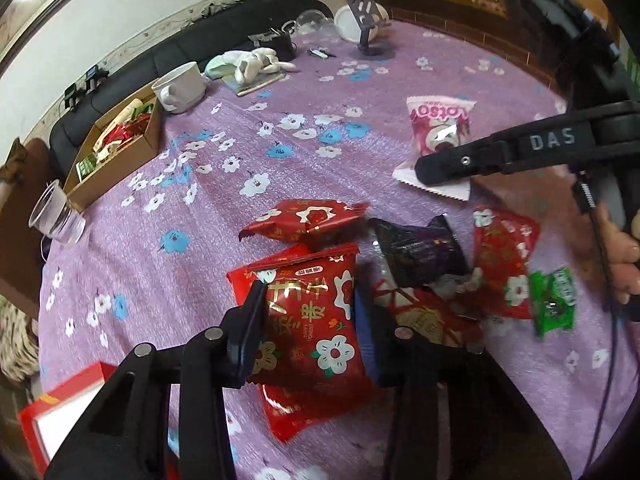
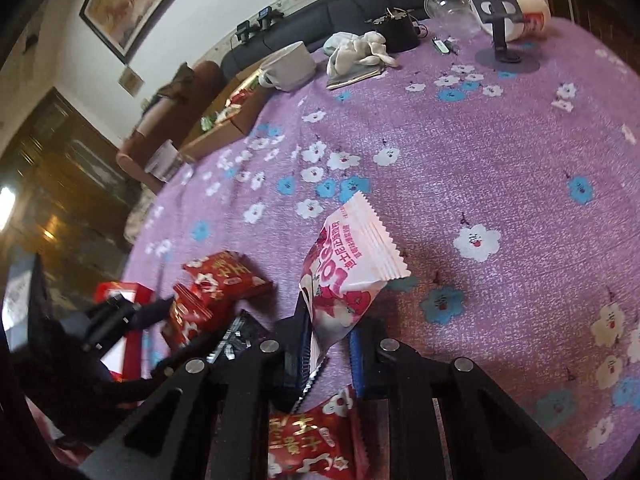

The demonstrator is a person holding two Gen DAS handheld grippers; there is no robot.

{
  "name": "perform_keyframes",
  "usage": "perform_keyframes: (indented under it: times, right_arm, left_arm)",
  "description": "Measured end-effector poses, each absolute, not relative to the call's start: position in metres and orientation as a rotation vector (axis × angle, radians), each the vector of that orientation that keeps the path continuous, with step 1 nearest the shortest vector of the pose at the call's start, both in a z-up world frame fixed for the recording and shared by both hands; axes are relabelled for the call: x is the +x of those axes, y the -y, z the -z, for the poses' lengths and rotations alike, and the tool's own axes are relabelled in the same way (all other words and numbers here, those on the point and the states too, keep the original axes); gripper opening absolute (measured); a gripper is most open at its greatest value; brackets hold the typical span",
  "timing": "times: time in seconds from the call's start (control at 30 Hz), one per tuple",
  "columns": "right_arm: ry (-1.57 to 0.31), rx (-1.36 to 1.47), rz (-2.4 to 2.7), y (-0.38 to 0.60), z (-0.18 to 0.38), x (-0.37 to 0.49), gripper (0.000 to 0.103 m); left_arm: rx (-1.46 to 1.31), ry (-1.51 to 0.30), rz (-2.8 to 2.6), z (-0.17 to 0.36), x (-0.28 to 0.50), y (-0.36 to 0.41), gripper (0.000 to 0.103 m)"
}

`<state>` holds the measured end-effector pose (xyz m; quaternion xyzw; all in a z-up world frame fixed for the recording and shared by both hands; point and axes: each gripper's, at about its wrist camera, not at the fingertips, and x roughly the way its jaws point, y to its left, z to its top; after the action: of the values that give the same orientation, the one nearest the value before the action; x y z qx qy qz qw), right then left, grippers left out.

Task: Organize snacks
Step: 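Grasp the red floral packet with left tool while right tool grasps pink Lotso pouch, then carry both packets over the red tray and open both tools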

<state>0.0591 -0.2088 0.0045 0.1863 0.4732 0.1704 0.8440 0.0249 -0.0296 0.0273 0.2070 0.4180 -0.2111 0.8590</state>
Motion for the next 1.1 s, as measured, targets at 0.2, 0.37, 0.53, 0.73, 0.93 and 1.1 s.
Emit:
perform_keyframes:
  times: [0.2, 0.37, 0.53, 0.73, 0.93, 1.1]
  right_arm:
    - [-0.979, 0.429, -0.386, 0.207, -0.011, 0.055, 0.016]
    - [-0.936, 0.426, -0.401, 0.202, -0.020, 0.049, 0.016]
    - [-0.906, 0.432, -0.408, 0.199, -0.024, 0.044, 0.016]
    - [-0.878, 0.415, -0.434, 0.192, -0.030, 0.038, 0.016]
    - [-0.832, 0.372, -0.467, 0.177, -0.038, 0.028, 0.016]
    - [-0.763, 0.343, -0.503, 0.164, -0.049, 0.016, 0.016]
  left_arm:
    - [0.334, -0.810, 0.388, -0.041, -0.005, 0.016, 0.039]
    - [0.303, -0.726, 0.312, -0.056, -0.035, 0.004, 0.039]
    - [0.193, -0.704, 0.334, -0.070, -0.052, -0.020, 0.039]
    - [0.107, -0.703, 0.312, -0.071, -0.073, -0.047, 0.039]
    - [0.118, -0.665, 0.218, -0.076, -0.099, -0.063, 0.039]
    - [0.135, -0.638, 0.087, -0.085, -0.113, -0.077, 0.039]
